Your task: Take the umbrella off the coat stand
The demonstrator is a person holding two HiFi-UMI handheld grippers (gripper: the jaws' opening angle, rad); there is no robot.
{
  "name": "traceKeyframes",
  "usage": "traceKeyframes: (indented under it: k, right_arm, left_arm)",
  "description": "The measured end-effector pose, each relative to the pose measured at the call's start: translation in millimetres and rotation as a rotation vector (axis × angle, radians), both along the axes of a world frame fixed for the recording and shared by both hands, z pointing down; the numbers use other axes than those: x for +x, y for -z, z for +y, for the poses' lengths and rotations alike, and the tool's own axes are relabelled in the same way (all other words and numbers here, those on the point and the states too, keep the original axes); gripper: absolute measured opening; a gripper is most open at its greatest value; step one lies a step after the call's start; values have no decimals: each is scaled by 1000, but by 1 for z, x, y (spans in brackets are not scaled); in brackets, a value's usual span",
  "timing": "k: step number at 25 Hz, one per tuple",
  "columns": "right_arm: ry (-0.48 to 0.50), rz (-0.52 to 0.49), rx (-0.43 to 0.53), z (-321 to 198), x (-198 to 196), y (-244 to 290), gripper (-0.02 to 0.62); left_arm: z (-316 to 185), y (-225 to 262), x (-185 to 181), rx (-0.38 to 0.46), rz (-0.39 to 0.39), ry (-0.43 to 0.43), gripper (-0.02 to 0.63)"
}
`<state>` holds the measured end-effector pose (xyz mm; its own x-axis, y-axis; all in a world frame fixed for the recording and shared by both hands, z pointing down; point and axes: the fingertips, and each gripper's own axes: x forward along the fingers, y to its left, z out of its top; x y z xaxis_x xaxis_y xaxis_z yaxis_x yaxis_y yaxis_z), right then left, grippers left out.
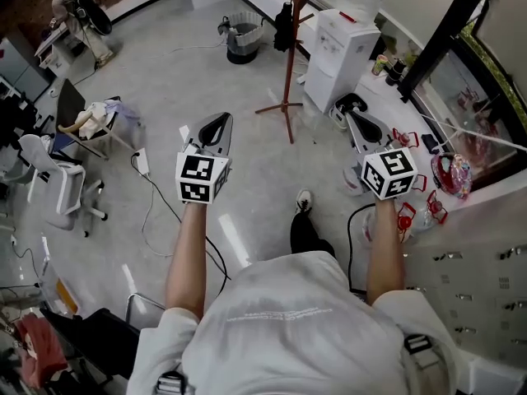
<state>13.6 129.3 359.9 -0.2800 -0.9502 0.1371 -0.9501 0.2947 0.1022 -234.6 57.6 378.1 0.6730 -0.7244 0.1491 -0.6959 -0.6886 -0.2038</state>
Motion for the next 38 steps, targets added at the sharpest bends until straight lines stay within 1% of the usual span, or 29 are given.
traceKeyframes:
  k: [4, 8, 13, 14, 16, 18, 24, 28, 31, 35, 38]
  right_arm:
    - [8, -16, 9, -53, 24, -12, 23]
    - [33, -16, 3, -121, 59, -20, 23]
    - [68, -4, -3, -207, 113, -13, 23]
    - [73, -7, -3, -223, 124, -12, 23]
    - [84, -10, -3, -252, 144, -10, 23]
    - [95, -10, -2, -277, 159, -10, 23]
    - [127, -27, -18, -327, 186, -17, 23]
    - [144, -29, -37, -352, 199, -25, 23]
    - [158, -45, -46, -366, 208, -30, 23]
    - [172, -68, -55, -384, 217, -35, 23]
    - [166, -85, -61, -393, 220, -40, 23]
  left_arm:
    - [-45, -6, 22, 3, -8, -9, 14]
    - [-108, -7, 59, -7, -9, 6, 14]
    - [-192, 6, 112, -27, 43, 30, 17]
    - [-208, 8, 122, -27, 48, 30, 27]
    - [-236, 11, 141, -30, 52, 36, 102]
    - [-261, 13, 154, -32, 54, 53, 152]
    - [-313, 7, 179, -57, 31, 88, 283]
    - [-335, 1, 193, -69, 12, 89, 324]
    - [-347, -3, 201, -64, -13, 93, 354]
    - [-362, -4, 210, -70, -34, 94, 365]
    - [-372, -10, 217, -94, -52, 71, 373]
